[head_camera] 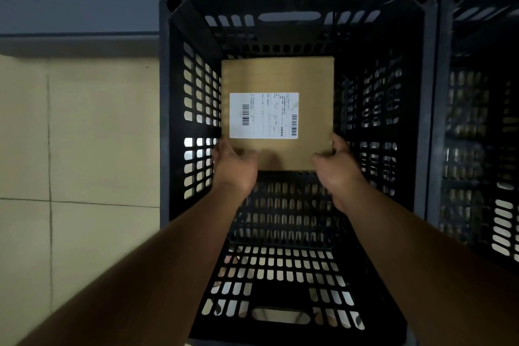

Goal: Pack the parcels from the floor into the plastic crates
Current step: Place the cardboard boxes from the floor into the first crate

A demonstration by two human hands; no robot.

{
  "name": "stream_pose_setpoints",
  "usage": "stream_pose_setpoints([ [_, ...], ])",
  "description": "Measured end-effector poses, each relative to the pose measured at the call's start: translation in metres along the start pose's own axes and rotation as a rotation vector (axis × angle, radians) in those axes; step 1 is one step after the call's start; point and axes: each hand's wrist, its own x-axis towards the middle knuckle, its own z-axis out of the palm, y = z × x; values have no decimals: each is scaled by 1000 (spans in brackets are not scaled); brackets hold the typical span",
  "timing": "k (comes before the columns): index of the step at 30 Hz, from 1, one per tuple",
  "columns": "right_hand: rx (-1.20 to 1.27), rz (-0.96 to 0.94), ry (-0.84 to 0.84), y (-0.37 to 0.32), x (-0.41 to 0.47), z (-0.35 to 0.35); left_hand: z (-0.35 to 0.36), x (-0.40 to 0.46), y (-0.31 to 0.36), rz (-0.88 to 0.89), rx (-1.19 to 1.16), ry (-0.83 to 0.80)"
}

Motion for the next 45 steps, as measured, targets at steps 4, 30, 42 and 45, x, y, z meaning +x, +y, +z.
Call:
stream_pose_setpoints([
  [4, -36, -25, -28, -1, -3, -2, 2, 2, -3, 5, 61, -15],
  [30, -118, -294, -65, -83, -265, -145, -101, -262, 150, 197, 127, -182],
  [42, -15, -217, 143, -34, -364, -229, -106, -374, 187, 366, 296, -281],
  [45, -11, -210, 192, -22, -394, -243, -102, -404, 188, 432, 381, -315],
])
